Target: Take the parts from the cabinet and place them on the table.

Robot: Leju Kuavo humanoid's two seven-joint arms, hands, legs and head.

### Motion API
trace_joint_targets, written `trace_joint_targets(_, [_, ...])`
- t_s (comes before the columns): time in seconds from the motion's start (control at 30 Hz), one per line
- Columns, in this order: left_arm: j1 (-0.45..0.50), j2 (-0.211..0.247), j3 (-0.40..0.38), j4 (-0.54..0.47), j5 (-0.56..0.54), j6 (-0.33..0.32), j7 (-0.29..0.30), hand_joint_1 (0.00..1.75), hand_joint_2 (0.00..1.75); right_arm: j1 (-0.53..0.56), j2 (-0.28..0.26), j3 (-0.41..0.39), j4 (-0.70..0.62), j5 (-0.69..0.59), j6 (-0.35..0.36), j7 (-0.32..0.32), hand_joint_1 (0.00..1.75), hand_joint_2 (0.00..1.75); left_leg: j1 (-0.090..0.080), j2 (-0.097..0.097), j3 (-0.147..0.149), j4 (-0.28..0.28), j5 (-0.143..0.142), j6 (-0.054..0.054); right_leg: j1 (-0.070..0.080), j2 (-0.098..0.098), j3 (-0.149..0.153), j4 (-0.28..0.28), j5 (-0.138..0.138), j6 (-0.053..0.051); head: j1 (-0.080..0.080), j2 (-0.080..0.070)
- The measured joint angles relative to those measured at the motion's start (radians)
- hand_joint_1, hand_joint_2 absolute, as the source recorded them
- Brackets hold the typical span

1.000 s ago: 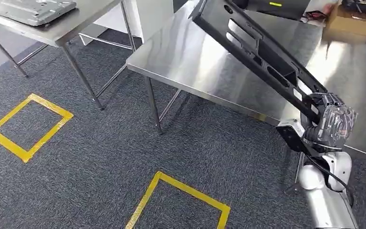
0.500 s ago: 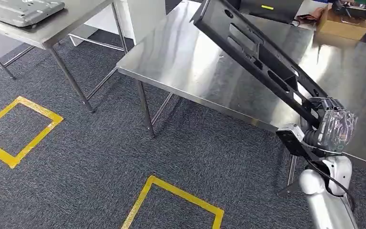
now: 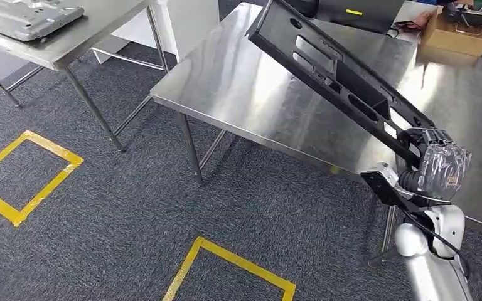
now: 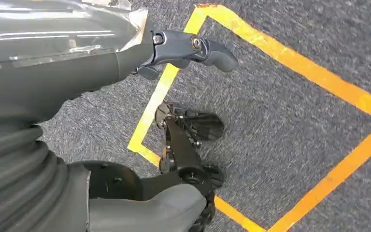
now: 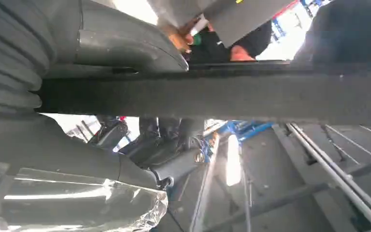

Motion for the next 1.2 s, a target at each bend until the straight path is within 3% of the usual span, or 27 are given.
trace_joint_targets(0.03, [-0.001, 0.0, 0.0, -0.001, 0.0, 0.0, 0.0, 0.0, 1.75, -0.002, 0.0, 0.0, -0.002, 0.002, 0.0, 0.0, 1.75, 1.75, 0.005, 0.0, 0.0, 0.001, -0.009, -0.006, -0.008, 0.003, 0.006, -0.003, 0.0, -0.008, 0.0, 0.0])
trace_joint_targets(0.07, [-0.002, -0.001, 0.0, 0.0, 0.0, 0.0, 0.0, 0.0, 1.75, -0.005, 0.0, 0.0, -0.004, 0.002, 0.0, 0.0, 1.75, 1.75, 0.006, -0.001, -0.008, 0.034, -0.025, -0.011, -0.007, 0.003, 0.013, -0.003, -0.006, -0.019, -0.002, 0.0])
trace_joint_targets(0.1, [-0.002, -0.001, 0.0, 0.0, -0.001, -0.001, 0.0, 0.0, 1.75, -0.007, 0.0, 0.0, -0.004, 0.002, 0.003, 0.0, 1.75, 1.75, 0.006, -0.001, -0.042, 0.101, -0.055, -0.014, -0.005, 0.003, 0.018, -0.003, -0.01, -0.026, -0.005, 0.0])
trace_joint_targets(0.17, [-0.001, -0.001, 0.0, 0.0, -0.001, 0.0, 0.0, 0.0, 1.75, -0.007, 0.001, 0.0, -0.004, 0.002, 0.006, 0.0, 1.75, 1.75, 0.006, -0.001, -0.143, 0.275, -0.116, -0.019, 0.001, 0.003, 0.026, -0.003, -0.018, -0.038, -0.004, 0.0])
trace_joint_targets(0.2, [0.001, -0.001, 0.0, 0.0, -0.001, 0.0, 0.0, 0.0, 1.75, -0.007, 0.002, 0.0, -0.004, 0.002, 0.007, 0.0, 1.75, 1.75, 0.006, -0.001, -0.182, 0.325, -0.12, -0.017, 0.004, 0.003, 0.03, -0.003, -0.022, -0.042, -0.005, 0.0])
trace_joint_targets(0.23, [0.002, 0.0, 0.0, 0.0, -0.002, 0.0, 0.0, 0.0, 1.75, -0.007, 0.002, 0.0, -0.004, 0.002, 0.008, 0.0, 1.75, 1.75, 0.006, -0.001, -0.199, 0.327, -0.099, -0.013, 0.007, 0.004, 0.036, -0.003, -0.026, -0.046, -0.004, 0.0])
trace_joint_targets(0.27, [0.002, 0.0, 0.0, 0.0, -0.002, 0.0, 0.0, 0.0, 1.75, -0.007, 0.002, 0.0, -0.004, 0.002, 0.009, 0.0, 1.75, 1.75, 0.005, -0.001, -0.19, 0.28, -0.055, -0.008, 0.009, 0.007, 0.043, -0.003, -0.031, -0.045, -0.005, 0.0])
trace_joint_targets(0.33, [0.001, 0.0, 0.0, 0.0, -0.002, 0.0, 0.0, 0.0, 1.75, -0.011, 0.002, 0.001, -0.004, 0.002, 0.011, -0.001, 1.75, 1.75, 0.002, -0.004, -0.125, 0.113, 0.052, 0.01, 0.013, 0.011, 0.059, -0.003, -0.041, -0.043, -0.004, 0.0])
trace_joint_targets(0.37, [0.001, 0.002, 0.0, 0.0, -0.004, 0.0, 0.0, 0.0, 1.75, -0.014, 0.002, 0.001, -0.004, 0.002, 0.011, 0.0, 1.75, 1.75, -0.003, -0.008, -0.095, 0.037, 0.084, 0.023, 0.011, 0.012, 0.062, -0.005, -0.046, -0.042, -0.004, 0.0])
trace_joint_targets(0.4, [0.0, 0.005, 0.0, 0.0, -0.008, 0.0, 0.002, 0.0, 1.75, -0.018, 0.001, 0.001, -0.004, 0.002, 0.012, 0.0, 1.75, 1.75, -0.007, -0.006, -0.084, 0.021, 0.067, 0.027, 0.026, 0.015, 0.059, -0.003, -0.051, -0.035, -0.002, 0.0])
trace_joint_targets(0.43, [-0.002, 0.006, 0.0, -0.001, -0.011, 0.0, 0.002, 0.0, 1.75, -0.018, 0.0, 0.001, -0.004, 0.002, 0.013, 0.0, 1.75, 1.75, -0.011, -0.003, -0.087, 0.022, 0.064, 0.024, 0.017, 0.016, 0.058, -0.005, -0.052, -0.031, -0.003, 0.0])
trace_joint_targets(0.5, [-0.001, 0.006, 0.0, -0.001, -0.015, 0.001, 0.003, 0.0, 1.75, -0.015, -0.001, 0.0, -0.006, 0.001, 0.012, 0.0, 1.75, 1.75, -0.017, -0.004, -0.084, 0.02, 0.06, 0.031, 0.014, 0.015, 0.062, -0.012, -0.055, -0.021, -0.004, 0.0])
trace_joint_targets(0.53, [-0.003, 0.005, 0.0, -0.001, -0.016, 0.002, 0.005, 0.0, 1.75, -0.014, -0.005, 0.0, -0.011, 0.002, 0.011, 0.0, 1.75, 1.75, -0.013, -0.004, -0.07, 0.003, 0.063, 0.034, 0.027, 0.014, 0.068, -0.018, -0.059, -0.012, -0.004, 0.0])
trace_joint_targets(0.57, [-0.002, 0.002, -0.001, -0.001, -0.018, 0.001, 0.005, 0.0, 1.75, -0.009, -0.006, 0.0, -0.017, 0.002, 0.011, 0.0, 1.75, 1.75, -0.008, -0.003, -0.054, -0.013, 0.069, 0.037, 0.019, 0.009, 0.061, 0.003, -0.066, -0.012, -0.004, 0.0])
trace_joint_targets(0.63, [-0.004, 0.004, 0.0, -0.001, -0.02, 0.001, 0.006, 0.0, 1.75, -0.008, -0.012, -0.001, -0.021, 0.002, 0.011, 0.001, 1.75, 1.75, -0.005, -0.002, -0.039, -0.021, 0.063, 0.046, 0.017, 0.009, -0.009, 0.138, -0.117, -0.018, -0.001, 0.0])
trace_joint_targets(0.7, [-0.004, 0.002, 0.0, -0.001, -0.021, -0.001, 0.008, 0.0, 1.75, 0.006, -0.012, -0.001, -0.024, 0.002, 0.011, 0.011, 1.75, 1.75, -0.006, -0.003, -0.029, -0.021, 0.051, 0.047, 0.014, 0.009, -0.1, 0.285, -0.156, -0.013, -0.002, 0.0])
trace_joint_targets(0.73, [-0.004, 0.001, 0.0, -0.001, -0.021, -0.001, 0.011, 0.0, 1.75, 0.014, -0.012, -0.002, -0.025, 0.003, 0.011, 0.014, 1.75, 1.75, -0.006, -0.005, -0.023, -0.021, 0.046, 0.046, 0.012, 0.009, -0.119, 0.301, -0.15, -0.006, -0.001, 0.0])
trace_joint_targets(0.77, [-0.002, 0.0, 0.0, -0.001, -0.023, -0.001, 0.013, 0.0, 1.75, 0.021, -0.014, -0.003, -0.025, 0.008, 0.011, 0.015, 1.75, 1.75, -0.005, -0.006, -0.016, -0.021, 0.04, 0.043, 0.009, 0.008, -0.113, 0.266, -0.121, 0.007, -0.001, 0.0])
trace_joint_targets(0.8, [-0.002, 0.0, 0.0, -0.001, -0.026, -0.001, 0.013, 0.0, 1.75, 0.025, -0.014, -0.003, -0.029, 0.011, 0.011, 0.015, 1.75, 1.75, -0.003, -0.006, -0.008, -0.02, 0.034, 0.04, 0.005, 0.007, -0.089, 0.199, -0.083, 0.02, -0.001, 0.0])
trace_joint_targets(0.83, [-0.003, -0.002, 0.0, -0.001, -0.029, -0.002, 0.013, 0.0, 1.75, 0.029, -0.014, -0.003, -0.035, 0.015, 0.011, 0.015, 1.75, 1.75, -0.001, -0.006, 0.005, -0.019, 0.024, 0.034, -0.001, 0.003, -0.043, 0.088, -0.026, 0.035, -0.001, 0.0])
trace_joint_targets(0.87, [-0.003, -0.002, 0.0, -0.001, -0.03, -0.002, 0.013, 0.0, 1.75, 0.032, -0.014, -0.003, -0.04, 0.016, 0.011, 0.015, 1.75, 1.75, -0.003, -0.006, 0.01, -0.018, 0.016, 0.027, -0.006, -0.005, -0.009, 0.009, 0.011, 0.043, 0.0, 0.0])
trace_joint_targets(0.9, [-0.005, -0.001, 0.0, -0.001, -0.03, -0.002, 0.014, 0.0, 1.75, 0.033, -0.014, -0.004, -0.043, 0.016, 0.011, 0.015, 1.75, 1.75, -0.013, -0.007, 0.013, -0.008, 0.004, 0.019, 0.005, -0.007, 0.01, -0.017, 0.013, 0.034, 0.005, 0.0])
trace_joint_targets(0.93, [-0.006, -0.001, -0.001, -0.001, -0.031, -0.002, 0.013, 0.0, 1.75, 0.038, -0.014, -0.005, -0.047, 0.015, 0.011, 0.016, 1.75, 1.75, -0.013, -0.006, 0.013, -0.009, 0.001, 0.015, 0.005, -0.004, 0.008, -0.018, 0.011, 0.016, 0.005, 0.0])
trace_joint_targets(1.0, [-0.006, 0.0, -0.001, -0.001, -0.031, -0.002, 0.014, 0.0, 1.75, 0.044, -0.014, -0.008, -0.052, 0.014, 0.011, 0.019, 1.75, 1.75, -0.009, -0.005, 0.016, -0.012, -0.004, 0.008, 0.006, -0.001, 0.008, -0.014, 0.003, 0.0, 0.003, 0.0])
trace_joint_targets(1.07, [-0.007, 0.002, -0.001, -0.002, -0.031, -0.002, 0.014, 0.0, 1.75, 0.047, -0.015, -0.011, -0.06, 0.014, 0.011, 0.019, 1.75, 1.75, -0.002, -0.004, 0.011, 0.002, -0.021, -0.006, -0.003, 0.003, 0.02, -0.019, -0.001, -0.018, 0.003, 0.0])
trace_joint_targets(1.13, [-0.008, 0.0, -0.001, -0.002, -0.031, -0.003, 0.014, 0.0, 1.75, 0.048, -0.014, -0.01, -0.066, 0.016, 0.011, 0.019, 1.75, 1.75, 0.0, -0.004, -0.044, 0.12, -0.07, -0.014, -0.002, 0.003, 0.033, -0.018, -0.012, -0.036, -0.002, 0.0])
trace_joint_targets(1.2, [-0.006, 0.0, -0.001, -0.002, -0.031, -0.003, 0.014, 0.0, 1.75, 0.048, -0.013, -0.01, -0.066, 0.015, 0.011, 0.019, 1.75, 1.75, 0.003, -0.005, -0.152, 0.289, -0.117, -0.02, 0.001, 0.003, 0.043, -0.018, -0.021, -0.048, -0.002, 0.0])
